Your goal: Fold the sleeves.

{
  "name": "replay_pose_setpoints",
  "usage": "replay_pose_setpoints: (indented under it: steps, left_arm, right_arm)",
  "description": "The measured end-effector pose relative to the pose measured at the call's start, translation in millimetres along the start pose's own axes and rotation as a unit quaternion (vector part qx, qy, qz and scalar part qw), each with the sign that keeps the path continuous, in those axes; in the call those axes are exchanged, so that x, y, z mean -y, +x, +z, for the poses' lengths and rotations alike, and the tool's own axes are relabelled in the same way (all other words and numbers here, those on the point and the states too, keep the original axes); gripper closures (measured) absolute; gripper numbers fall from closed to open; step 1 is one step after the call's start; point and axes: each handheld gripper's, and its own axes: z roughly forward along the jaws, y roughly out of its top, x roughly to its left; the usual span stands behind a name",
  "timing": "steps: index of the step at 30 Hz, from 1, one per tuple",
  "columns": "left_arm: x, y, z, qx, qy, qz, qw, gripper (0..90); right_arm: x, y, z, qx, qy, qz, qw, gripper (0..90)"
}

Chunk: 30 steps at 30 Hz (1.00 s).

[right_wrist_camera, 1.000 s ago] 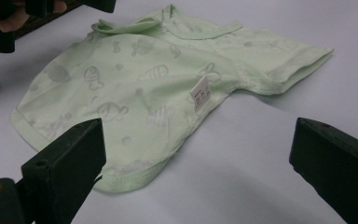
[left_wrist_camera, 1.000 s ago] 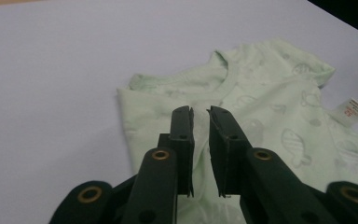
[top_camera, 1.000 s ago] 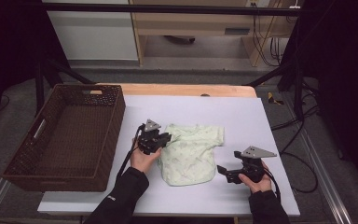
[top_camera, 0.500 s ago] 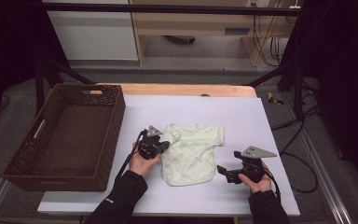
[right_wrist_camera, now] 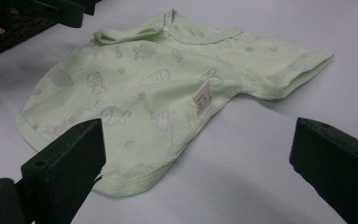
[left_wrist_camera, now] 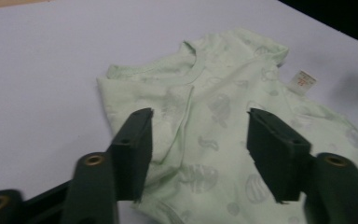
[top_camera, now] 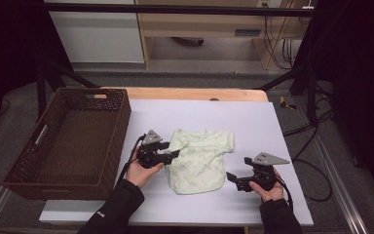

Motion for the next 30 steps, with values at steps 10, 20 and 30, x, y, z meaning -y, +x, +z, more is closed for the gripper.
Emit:
replay_pose_setpoints:
  steps: [10, 20, 30]
  left_arm:
    - [12.9, 7.0, -24.0, 0.009, -0.016, -0.011, 0.9998, 10.5]
    - [31.2, 5.5, -43.1, 0.008, -0.023, -0.006, 0.9997, 5.0]
    - [45.1, 3.0, -50.5, 0.014, -0.026, -0.005, 0.9996, 3.9]
  right_arm:
    - [-0.6, 0.1, 0.4, -0.001, -0.001, 0.002, 1.0, 3.5]
    - [-4.2, 2.2, 0.8, 0.0, -0.007, 0.004, 1.0, 3.5]
    - [-10.0, 2.8, 3.3, 0.01, -0.005, 0.003, 0.9999, 4.0]
